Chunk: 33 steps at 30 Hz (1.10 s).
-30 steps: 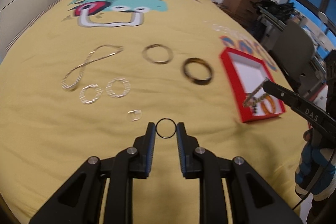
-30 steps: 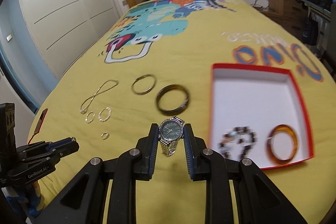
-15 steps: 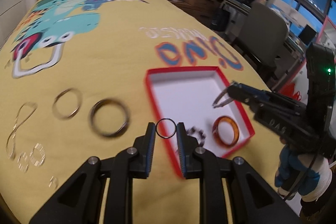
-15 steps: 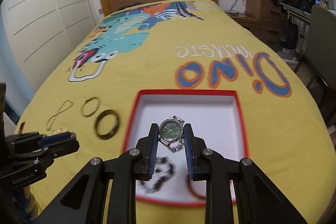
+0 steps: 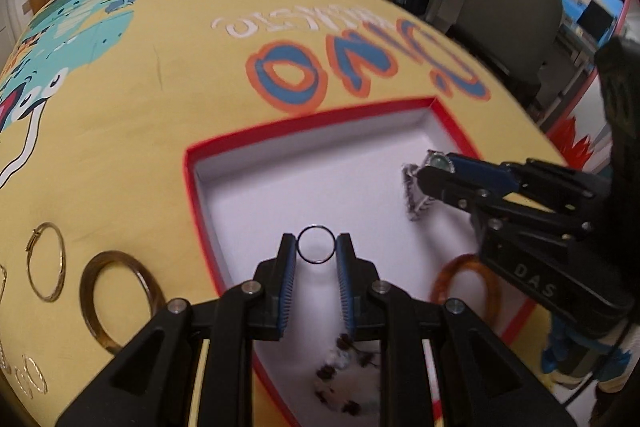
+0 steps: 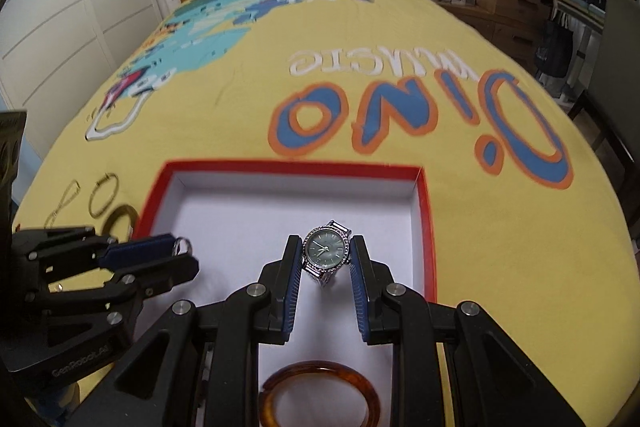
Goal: Organize jewelry
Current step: 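Carry the ring and watch into the red box and release both, then withdraw both tools from the box toward the remaining jewelry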
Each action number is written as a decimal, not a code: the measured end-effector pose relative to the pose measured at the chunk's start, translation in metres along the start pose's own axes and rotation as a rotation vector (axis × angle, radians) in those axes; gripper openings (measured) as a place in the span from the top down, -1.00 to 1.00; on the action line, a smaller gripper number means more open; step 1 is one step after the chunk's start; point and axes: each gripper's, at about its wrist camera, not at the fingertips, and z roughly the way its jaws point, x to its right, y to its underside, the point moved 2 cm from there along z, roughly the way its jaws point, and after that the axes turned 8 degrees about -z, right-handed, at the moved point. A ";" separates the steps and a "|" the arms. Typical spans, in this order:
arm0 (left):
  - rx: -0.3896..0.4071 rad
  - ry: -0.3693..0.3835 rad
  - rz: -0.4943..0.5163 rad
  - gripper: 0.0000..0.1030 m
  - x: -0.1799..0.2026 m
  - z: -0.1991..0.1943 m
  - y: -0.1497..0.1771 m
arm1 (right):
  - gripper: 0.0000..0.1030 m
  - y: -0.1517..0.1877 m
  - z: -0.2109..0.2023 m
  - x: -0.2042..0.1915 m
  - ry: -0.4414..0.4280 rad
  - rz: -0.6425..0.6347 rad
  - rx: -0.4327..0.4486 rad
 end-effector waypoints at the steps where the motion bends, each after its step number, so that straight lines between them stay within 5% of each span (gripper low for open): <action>1: -0.012 -0.007 0.006 0.63 -0.001 0.007 0.003 | 0.54 0.003 0.004 0.000 -0.001 -0.007 -0.012; 15: 0.008 -0.091 0.066 0.62 -0.001 0.018 0.011 | 0.48 0.020 0.015 0.005 -0.007 -0.067 -0.069; 20: 0.003 -0.067 0.052 0.61 0.000 0.011 0.009 | 0.16 0.020 0.004 0.006 -0.004 -0.069 -0.059; 33: 0.066 -0.089 -0.026 0.61 -0.012 -0.067 0.033 | 0.16 0.033 -0.073 0.008 0.041 -0.020 0.017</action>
